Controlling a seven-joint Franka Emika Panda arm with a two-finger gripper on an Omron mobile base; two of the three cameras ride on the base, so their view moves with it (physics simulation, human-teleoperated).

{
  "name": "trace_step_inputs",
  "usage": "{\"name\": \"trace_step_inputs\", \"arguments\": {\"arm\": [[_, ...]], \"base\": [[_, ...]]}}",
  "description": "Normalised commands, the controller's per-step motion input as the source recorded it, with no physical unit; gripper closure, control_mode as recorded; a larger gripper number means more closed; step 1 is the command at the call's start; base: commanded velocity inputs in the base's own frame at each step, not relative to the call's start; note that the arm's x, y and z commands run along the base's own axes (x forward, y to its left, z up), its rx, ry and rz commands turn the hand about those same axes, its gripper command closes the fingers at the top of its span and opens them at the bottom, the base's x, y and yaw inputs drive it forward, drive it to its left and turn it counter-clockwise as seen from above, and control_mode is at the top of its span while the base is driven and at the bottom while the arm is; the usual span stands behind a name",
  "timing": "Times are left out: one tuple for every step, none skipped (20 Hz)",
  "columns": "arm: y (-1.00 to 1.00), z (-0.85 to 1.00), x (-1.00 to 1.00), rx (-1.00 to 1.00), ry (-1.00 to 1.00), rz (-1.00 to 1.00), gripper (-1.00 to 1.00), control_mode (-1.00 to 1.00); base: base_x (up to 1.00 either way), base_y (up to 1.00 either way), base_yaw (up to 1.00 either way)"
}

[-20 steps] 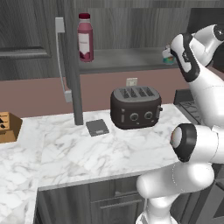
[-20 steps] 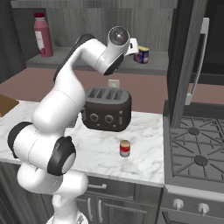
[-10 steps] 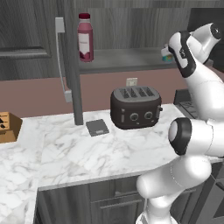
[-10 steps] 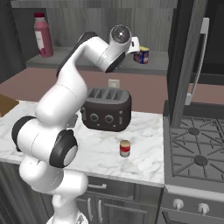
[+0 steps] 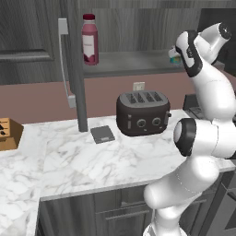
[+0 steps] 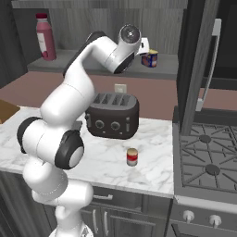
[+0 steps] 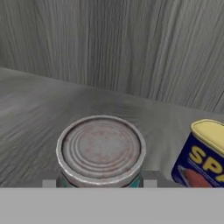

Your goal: Pick the cans from the counter and place them in their designated side in the cabinet.

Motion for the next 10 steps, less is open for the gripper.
{"name": "trace_step_inputs", "arguments": {"arm": [[-0.11, -0.11, 0.17, 0.0, 0.01, 0.0, 1.0, -1.0], [-0.13, -0.11, 0.17, 0.0, 0.01, 0.0, 1.0, -1.0], [-0.13, -0.11, 0.16, 0.0, 0.01, 0.0, 1.0, -1.0], [-0.14, -0.1, 0.16, 0.0, 0.01, 0.0, 1.0, -1.0], [-0.14, -0.11, 0.16, 0.0, 0.01, 0.0, 1.0, -1.0], [-0.13, -0.1, 0.16, 0.0, 0.01, 0.0, 1.0, -1.0], [-0.13, -0.1, 0.16, 0.0, 0.0, 0.0, 1.0, -1.0], [-0.13, -0.09, 0.16, 0.0, 0.0, 0.0, 1.0, -1.0], [-0.13, -0.1, 0.15, 0.0, 0.0, 0.0, 1.0, -1.0], [-0.13, -0.09, 0.15, 0.0, 0.0, 0.0, 1.0, -1.0]], "base": [[0.0, 0.0, 0.0], [0.0, 0.0, 0.0], [0.0, 0.0, 0.0], [0.0, 0.0, 0.0], [0.0, 0.0, 0.0], [0.0, 0.0, 0.0], [0.0, 0.0, 0.0], [0.0, 0.0, 0.0], [0.0, 0.0, 0.0], [0.0, 0.0, 0.0]]}}
